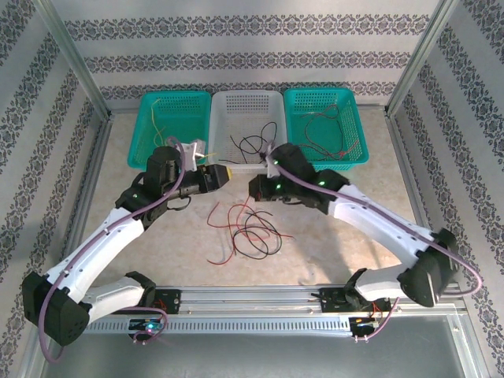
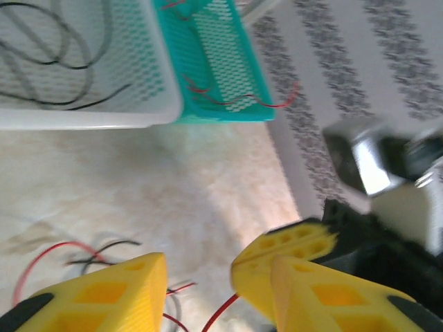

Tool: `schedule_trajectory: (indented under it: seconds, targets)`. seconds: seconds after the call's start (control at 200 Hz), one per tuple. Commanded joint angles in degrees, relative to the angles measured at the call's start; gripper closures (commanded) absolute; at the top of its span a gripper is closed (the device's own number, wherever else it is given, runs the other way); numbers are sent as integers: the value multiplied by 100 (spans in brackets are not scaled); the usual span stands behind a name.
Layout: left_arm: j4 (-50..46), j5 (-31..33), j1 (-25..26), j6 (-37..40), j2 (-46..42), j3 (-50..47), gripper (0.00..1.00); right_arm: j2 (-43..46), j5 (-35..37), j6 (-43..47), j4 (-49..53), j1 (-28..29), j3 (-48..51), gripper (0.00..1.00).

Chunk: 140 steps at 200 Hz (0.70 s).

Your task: Untangle the cables

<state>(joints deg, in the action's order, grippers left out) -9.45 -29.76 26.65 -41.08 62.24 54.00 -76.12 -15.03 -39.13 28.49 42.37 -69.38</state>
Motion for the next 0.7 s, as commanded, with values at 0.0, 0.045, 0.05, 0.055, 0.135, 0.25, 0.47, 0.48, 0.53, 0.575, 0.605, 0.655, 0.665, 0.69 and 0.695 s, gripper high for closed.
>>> schedule_trajectory:
  seconds: [0.0,0.045,0.05,0.055,0.135,0.25,0.47,0.48,0.53,0.575,0.605,0.655,0.665,0.69,0.695]
  targets:
    - [1354,-707,159,-158,37,247,51,231,-121,-94,79,-186,-452,100]
    - [1649,-930,182,-295,135,329,48,283,-226,-94,26,-248,-612,100]
    - [1684,-963,182,-309,150,339,48,291,-240,-99,12,-256,-625,100]
    - [1719,-998,182,-328,167,352,48,295,-252,-101,-3,-260,-636,100]
    - [2126,-1486,269,-538,467,622,47,415,-334,-169,-216,-380,-838,100]
    - [1956,-1668,500,-390,782,1002,47,475,-464,-255,-363,-577,-1179,100]
    - [1782,-1615,674,-221,937,1115,50,563,-802,-544,-790,-1020,-1522,100]
    - [1768,-1613,674,-211,932,1113,50,567,-814,-545,-798,-1033,-1538,100]
    - [1728,-1603,683,-165,907,1120,51,550,-867,-543,-830,-1093,-1599,100]
    - [1737,-1612,683,-163,893,1098,52,545,-916,-557,-863,-1161,-1609,100]
    - [1747,-1608,685,-166,889,1095,52,545,-957,-603,-930,-1214,-1593,100]
    - [1752,-1627,683,-163,901,1087,52,554,-1008,-695,-1059,-1286,-1557,100]
    - [1742,-1629,685,-163,901,1089,52,554,-1015,-710,-1081,-1298,-1553,100]
    - [1732,-1638,692,-158,911,1088,52,558,-1032,-753,-1136,-1328,-1537,100]
    - [1730,-1638,692,-156,912,1087,53,556,-1039,-762,-1149,-1333,-1535,100]
